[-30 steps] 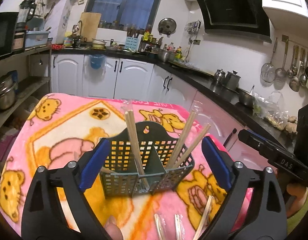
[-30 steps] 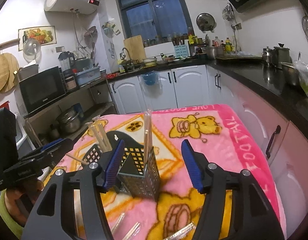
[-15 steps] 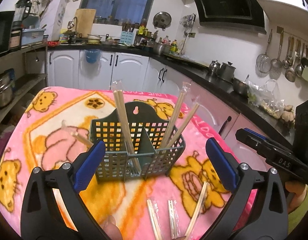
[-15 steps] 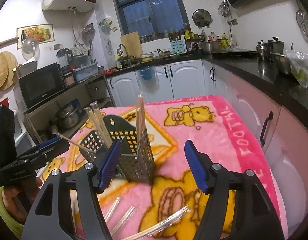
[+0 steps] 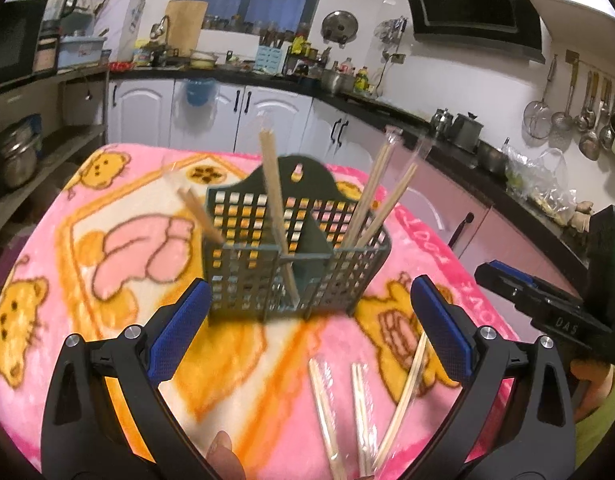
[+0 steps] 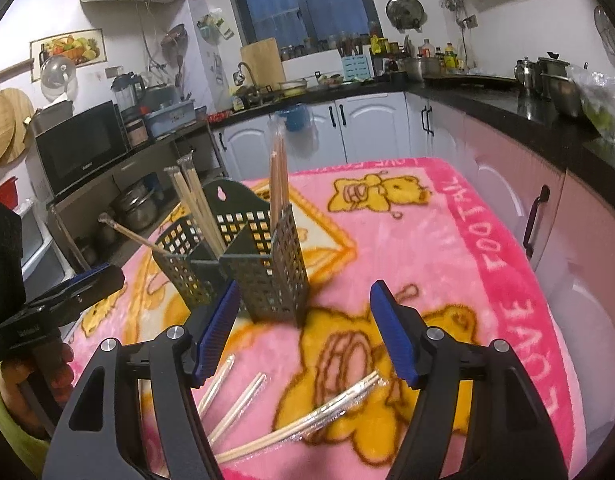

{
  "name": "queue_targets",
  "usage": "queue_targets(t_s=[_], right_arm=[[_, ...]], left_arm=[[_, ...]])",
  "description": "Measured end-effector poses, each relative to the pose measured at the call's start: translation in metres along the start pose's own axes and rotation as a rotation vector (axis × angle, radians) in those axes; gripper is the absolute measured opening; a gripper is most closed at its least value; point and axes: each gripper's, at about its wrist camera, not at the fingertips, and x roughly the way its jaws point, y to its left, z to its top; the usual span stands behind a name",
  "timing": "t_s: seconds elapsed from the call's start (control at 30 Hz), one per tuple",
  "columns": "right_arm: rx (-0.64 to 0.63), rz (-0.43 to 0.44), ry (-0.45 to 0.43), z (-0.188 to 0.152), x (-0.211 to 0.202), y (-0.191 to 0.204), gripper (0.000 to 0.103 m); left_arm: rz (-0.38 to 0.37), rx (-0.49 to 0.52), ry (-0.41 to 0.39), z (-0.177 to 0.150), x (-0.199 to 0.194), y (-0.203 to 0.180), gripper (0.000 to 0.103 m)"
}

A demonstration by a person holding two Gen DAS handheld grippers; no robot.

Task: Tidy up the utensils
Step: 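Withdraw both open tools from the caddy, then lower the left tool onto a wrapped chopstick while the right tool lowers onto another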

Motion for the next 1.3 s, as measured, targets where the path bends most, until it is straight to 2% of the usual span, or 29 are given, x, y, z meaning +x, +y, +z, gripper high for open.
queue_targets(t_s=[0.23,0.63,1.07,1.3], right_arm=[[-0.014,0.016,0.053,-0.014,0.013,0.006,0.065],[-0.032,0.092,0.149,-0.039,0.03,0.03,0.064],[-0.028,0.134,0.267,-0.069,0.054,0.047,0.057],[-0.006,0.142,0.314,-0.075,0.067,0.046,0.048]], left_arm=[[0.042,-0.029,0.041,-0.02,-0.002,0.019,0.092],[0.094,-0.075,0.112,-0.051,-0.007,0.043,0.092],[0.115,-0.14,0.204,-0.086,-0.009,0.068,0.092],[0.093,-0.198,0.26,-0.099,-0.005,0.079,0.092]])
